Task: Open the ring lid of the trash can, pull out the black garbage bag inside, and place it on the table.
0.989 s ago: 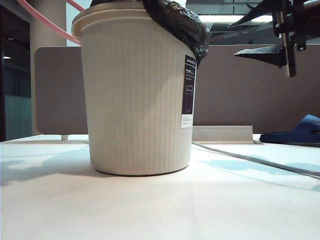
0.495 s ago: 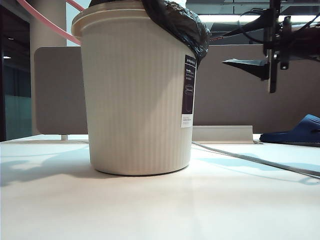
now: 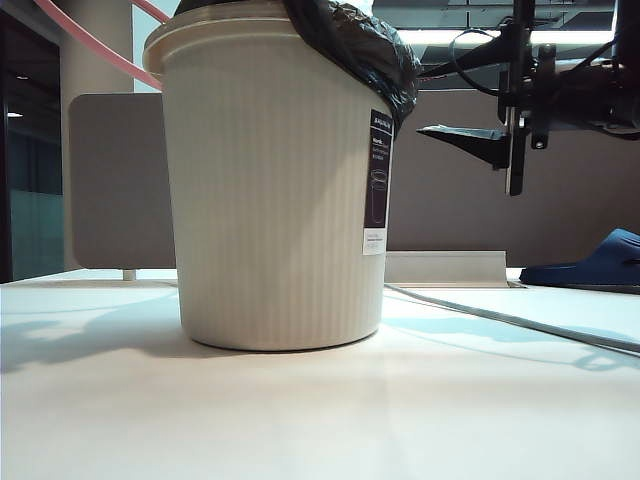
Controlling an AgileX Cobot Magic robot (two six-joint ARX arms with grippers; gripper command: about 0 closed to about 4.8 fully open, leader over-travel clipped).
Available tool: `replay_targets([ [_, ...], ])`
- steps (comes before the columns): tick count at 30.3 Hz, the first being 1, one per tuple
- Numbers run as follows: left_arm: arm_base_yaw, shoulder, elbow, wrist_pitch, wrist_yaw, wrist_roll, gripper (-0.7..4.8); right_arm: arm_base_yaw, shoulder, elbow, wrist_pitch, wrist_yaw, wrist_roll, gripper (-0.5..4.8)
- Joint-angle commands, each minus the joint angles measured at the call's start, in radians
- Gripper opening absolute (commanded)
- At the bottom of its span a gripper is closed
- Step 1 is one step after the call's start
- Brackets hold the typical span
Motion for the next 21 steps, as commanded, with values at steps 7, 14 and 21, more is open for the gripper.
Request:
replay_targets([
  [7,-0.001,-0.003,0.005,0.014,0.018,0.010,-0.06,0.026,-0.001,0.006,0.024,0.045,-0.003,2.29],
  [14,-0.001,-0.003,0.005,0.013,0.022,0.011,-0.06,0.050,-0.001,0.006,0.024,0.084,-0.006,2.29],
  [21,-0.002,-0.003,0.005,0.013,0.026,0.011,-0.06,0.064,-0.001,0.006,0.023,0.117,-0.010,2.03],
])
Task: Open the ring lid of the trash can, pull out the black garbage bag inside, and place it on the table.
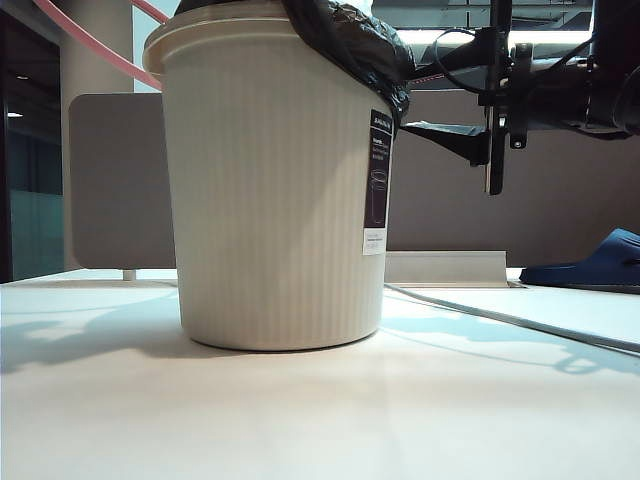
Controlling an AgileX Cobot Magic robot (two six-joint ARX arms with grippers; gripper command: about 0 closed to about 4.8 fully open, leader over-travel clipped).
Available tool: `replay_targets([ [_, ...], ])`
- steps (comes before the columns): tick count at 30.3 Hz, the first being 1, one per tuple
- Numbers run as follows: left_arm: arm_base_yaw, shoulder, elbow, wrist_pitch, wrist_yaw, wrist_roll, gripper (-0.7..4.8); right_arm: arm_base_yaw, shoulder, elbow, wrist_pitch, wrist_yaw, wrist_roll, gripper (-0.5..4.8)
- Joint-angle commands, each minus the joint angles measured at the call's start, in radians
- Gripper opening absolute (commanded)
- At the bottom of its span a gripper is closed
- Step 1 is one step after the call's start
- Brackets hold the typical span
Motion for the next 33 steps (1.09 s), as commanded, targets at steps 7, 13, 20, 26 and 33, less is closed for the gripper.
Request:
replay_targets([
  [7,-0.002,-0.003,0.005,0.014,0.013,0.008,-0.06,0.011,-0.003,0.005,0.013,0.019,-0.011,1.98],
  [13,-0.002,-0.003,0.005,0.013,0.017,0.008,-0.06,0.011,0.008,0.005,0.013,0.023,-0.011,1.05],
  [20,-0.001,-0.003,0.005,0.009,0.018,0.008,-0.06,0.011,0.042,0.004,0.013,0.022,-0.018,0.30],
  [26,-0.001,-0.003,0.005,-0.009,0.021,0.027,-0.06,0.011,0.048,0.004,0.014,0.023,-0.024,0.04],
  [33,-0.001,-0.003,0.005,-0.011,0.021,0.027,-0.06,0.008,0.048,0.005,0.018,0.020,-0.026,0.01],
])
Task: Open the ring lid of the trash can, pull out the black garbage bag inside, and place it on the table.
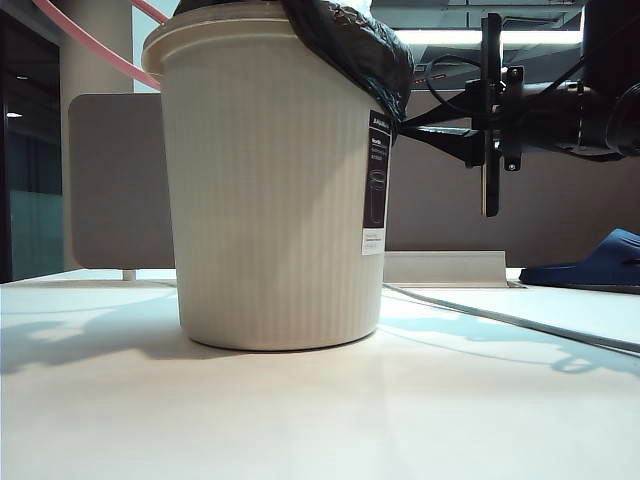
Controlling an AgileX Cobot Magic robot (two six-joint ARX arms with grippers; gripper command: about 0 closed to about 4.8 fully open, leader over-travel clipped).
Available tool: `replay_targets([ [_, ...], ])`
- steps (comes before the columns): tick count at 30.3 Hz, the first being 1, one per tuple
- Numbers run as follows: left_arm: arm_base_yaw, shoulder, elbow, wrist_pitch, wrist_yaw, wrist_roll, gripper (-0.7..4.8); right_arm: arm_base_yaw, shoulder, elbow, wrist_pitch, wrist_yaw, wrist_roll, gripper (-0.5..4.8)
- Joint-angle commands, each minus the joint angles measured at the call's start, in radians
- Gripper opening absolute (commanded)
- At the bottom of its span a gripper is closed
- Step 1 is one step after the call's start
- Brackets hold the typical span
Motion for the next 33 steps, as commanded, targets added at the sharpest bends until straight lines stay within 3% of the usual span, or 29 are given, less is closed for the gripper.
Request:
replay_targets([
  [1,-0.001,-0.003,0.005,0.010,0.008,0.008,-0.06,0.000,-0.003,0.004,0.021,0.000,-0.007,0.12],
  [7,-0.002,-0.003,0.005,0.014,0.008,0.003,-0.06,-0.003,-0.003,0.004,0.021,-0.003,0.024,2.39],
  [9,-0.002,-0.003,0.005,0.014,0.008,0.003,-0.06,-0.003,-0.003,0.004,0.021,-0.004,0.038,2.87],
  [28,-0.051,0.017,0.005,0.014,-0.017,0.026,-0.06,-0.003,-0.003,0.003,0.079,-0.078,0.147,2.81],
  [33,-0.053,0.018,0.005,0.014,-0.023,0.026,-0.06,-0.003,-0.003,0.003,0.083,-0.082,0.150,1.87],
])
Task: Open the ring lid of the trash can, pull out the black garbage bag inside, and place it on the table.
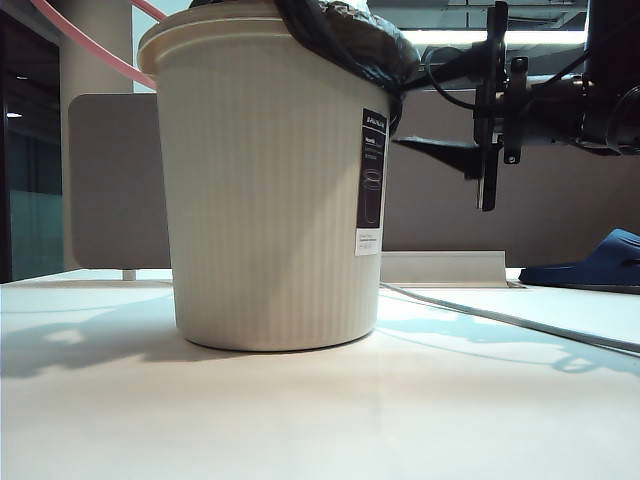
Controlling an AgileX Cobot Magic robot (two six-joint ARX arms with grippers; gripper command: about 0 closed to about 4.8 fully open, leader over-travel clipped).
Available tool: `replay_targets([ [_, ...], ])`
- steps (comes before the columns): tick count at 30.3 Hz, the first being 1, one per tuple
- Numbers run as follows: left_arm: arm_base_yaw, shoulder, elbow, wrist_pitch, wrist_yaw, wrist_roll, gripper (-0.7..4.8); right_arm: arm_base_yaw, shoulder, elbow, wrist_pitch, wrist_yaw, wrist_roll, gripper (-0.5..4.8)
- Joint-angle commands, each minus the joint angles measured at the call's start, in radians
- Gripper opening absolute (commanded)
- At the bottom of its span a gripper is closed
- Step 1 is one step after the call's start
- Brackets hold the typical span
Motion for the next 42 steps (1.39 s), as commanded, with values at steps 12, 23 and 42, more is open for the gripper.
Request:
replay_targets([
  [12,-0.026,0.000,0.005,0.012,-0.010,0.008,-0.06,0.000,-0.004,0.002,0.027,-0.026,0.003,0.16],
  [23,-0.026,0.000,0.005,0.013,-0.007,0.004,-0.06,-0.081,-0.004,-0.003,0.093,-0.088,0.034,-0.01],
  [42,-0.026,0.000,0.005,0.016,-0.004,0.005,-0.06,-0.121,-0.037,0.016,0.299,-0.079,0.183,-0.01],
])
